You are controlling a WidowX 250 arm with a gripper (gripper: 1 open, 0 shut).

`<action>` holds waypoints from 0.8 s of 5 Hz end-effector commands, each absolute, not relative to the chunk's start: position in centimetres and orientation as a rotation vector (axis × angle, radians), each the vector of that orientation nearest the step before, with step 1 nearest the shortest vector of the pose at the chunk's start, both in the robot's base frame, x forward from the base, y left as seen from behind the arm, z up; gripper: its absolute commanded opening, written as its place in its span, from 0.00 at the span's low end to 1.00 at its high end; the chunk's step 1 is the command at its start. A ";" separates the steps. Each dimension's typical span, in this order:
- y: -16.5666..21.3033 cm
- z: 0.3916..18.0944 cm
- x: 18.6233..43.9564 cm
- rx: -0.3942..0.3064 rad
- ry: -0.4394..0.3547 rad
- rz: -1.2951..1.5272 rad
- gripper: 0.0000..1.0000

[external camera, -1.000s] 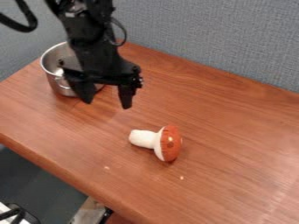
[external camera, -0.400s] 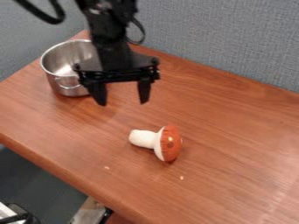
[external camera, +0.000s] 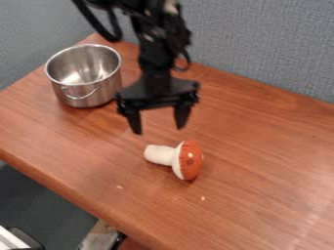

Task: Put the mushroom in the metal pot

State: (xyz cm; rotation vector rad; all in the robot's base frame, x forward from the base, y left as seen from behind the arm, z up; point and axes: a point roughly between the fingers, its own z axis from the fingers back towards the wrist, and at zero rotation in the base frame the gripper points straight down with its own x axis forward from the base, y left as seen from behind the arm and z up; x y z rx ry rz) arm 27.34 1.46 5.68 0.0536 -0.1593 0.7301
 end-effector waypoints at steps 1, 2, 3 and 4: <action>-0.5 4.9 27.5 0.060 -0.167 0.627 1.00; -1.5 3.1 27.0 0.071 -0.160 0.674 1.00; -1.8 1.4 26.8 0.085 -0.154 0.760 1.00; -1.9 0.5 26.6 0.097 -0.150 0.816 0.00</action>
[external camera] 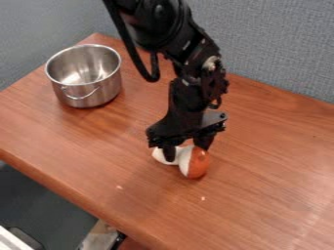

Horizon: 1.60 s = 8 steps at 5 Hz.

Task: Put the mushroom in the metal pot

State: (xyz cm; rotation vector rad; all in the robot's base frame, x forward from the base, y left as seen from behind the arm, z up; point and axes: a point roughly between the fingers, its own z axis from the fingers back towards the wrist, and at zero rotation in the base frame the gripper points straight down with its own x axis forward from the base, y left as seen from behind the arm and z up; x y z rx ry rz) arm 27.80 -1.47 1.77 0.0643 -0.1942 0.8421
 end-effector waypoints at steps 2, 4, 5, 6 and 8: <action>-0.2 5.4 28.5 0.084 -0.193 0.737 0.00; 5.9 11.9 29.5 0.002 -0.189 0.490 1.00; 8.1 14.0 30.6 -0.016 -0.200 0.512 0.00; 5.5 13.1 29.7 0.005 -0.177 0.471 1.00; 4.8 11.5 28.9 0.006 -0.179 0.507 1.00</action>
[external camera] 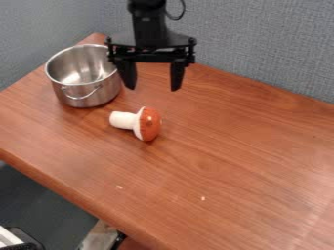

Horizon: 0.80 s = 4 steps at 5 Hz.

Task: Put the mushroom in the metal pot

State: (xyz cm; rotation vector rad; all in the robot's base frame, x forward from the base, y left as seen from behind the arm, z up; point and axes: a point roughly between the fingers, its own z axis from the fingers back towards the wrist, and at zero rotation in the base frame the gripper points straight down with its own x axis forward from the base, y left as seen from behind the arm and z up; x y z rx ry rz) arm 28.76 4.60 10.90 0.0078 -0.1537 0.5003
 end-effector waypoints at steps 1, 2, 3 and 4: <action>5.9 10.0 29.0 -0.003 -0.199 0.646 1.00; 6.7 7.8 28.6 0.028 -0.206 0.803 1.00; 6.9 5.3 28.4 0.068 -0.220 0.837 1.00; 6.4 3.5 28.5 0.104 -0.193 0.828 1.00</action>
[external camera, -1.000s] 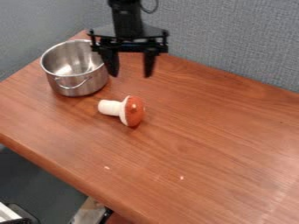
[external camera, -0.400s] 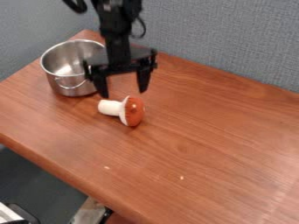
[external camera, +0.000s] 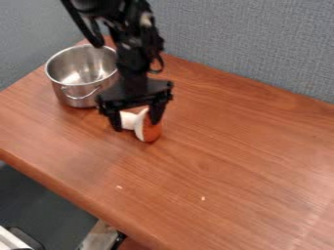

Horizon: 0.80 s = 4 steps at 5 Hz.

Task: Put the mushroom in the metal pot

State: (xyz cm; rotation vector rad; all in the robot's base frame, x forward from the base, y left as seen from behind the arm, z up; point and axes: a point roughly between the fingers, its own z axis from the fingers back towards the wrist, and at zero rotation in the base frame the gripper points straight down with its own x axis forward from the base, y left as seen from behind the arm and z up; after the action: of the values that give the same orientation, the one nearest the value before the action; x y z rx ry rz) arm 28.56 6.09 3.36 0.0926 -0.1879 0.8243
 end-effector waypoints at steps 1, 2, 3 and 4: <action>5.6 2.3 28.5 0.141 -0.171 0.807 0.00; 5.5 2.7 28.5 0.130 -0.167 0.821 0.00; 5.4 3.5 29.5 0.103 -0.117 0.837 0.00; 5.2 5.9 30.8 0.050 -0.068 0.858 0.00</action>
State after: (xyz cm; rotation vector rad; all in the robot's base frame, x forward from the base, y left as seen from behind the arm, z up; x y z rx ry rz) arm 30.24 4.96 4.90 0.0593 -0.0367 0.8643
